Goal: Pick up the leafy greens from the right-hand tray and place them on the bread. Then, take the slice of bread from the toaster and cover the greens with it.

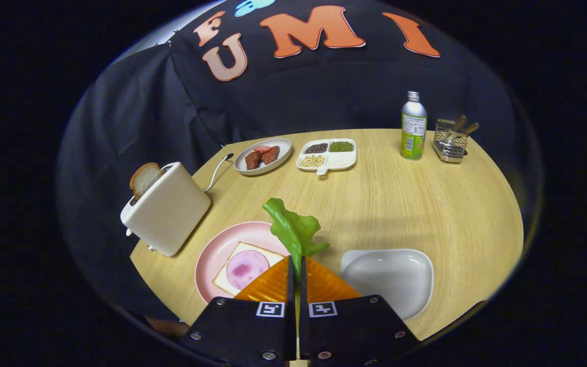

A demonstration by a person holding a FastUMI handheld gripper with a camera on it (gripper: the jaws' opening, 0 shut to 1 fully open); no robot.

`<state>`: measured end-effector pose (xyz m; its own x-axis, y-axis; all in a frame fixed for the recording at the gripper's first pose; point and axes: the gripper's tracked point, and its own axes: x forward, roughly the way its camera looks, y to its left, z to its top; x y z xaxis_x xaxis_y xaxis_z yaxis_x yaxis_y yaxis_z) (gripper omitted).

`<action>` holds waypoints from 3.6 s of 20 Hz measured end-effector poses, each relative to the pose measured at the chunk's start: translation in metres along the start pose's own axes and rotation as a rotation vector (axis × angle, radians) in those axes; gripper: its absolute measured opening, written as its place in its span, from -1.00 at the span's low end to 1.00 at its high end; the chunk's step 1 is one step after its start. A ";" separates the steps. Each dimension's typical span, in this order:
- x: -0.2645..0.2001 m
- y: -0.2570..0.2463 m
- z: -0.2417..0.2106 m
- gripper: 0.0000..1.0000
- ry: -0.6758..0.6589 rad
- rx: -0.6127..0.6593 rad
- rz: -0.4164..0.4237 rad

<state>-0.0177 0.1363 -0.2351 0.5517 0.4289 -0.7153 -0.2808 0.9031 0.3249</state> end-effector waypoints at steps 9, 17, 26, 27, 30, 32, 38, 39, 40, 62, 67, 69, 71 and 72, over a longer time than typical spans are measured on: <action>0.036 0.056 -0.026 -0.93 0.111 0.016 0.097; 0.053 0.085 -0.045 -0.32 0.184 -0.073 0.075; 0.038 0.123 -0.010 0.46 0.185 -0.035 0.094; 0.038 0.129 -0.007 0.54 0.192 -0.006 0.112; 0.038 0.135 0.014 0.71 0.174 -0.006 0.095; 0.035 0.150 0.024 0.77 0.172 0.000 0.111; 0.028 0.210 0.069 0.88 0.157 0.014 0.196; 0.027 0.219 0.076 0.88 0.150 0.007 0.204; 0.026 0.228 0.086 0.89 0.141 -0.003 0.211; 0.096 0.346 0.106 0.67 0.266 -0.115 0.251; 0.105 0.333 0.098 0.23 0.292 -0.129 0.189; 0.103 0.333 0.098 -0.03 0.287 -0.138 0.192; 0.098 0.326 0.102 -0.34 0.257 -0.149 0.185; 0.095 0.328 0.105 -0.55 0.241 -0.147 0.197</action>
<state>0.0252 0.4752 -0.1316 0.2792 0.5617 -0.7788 -0.4837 0.7829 0.3913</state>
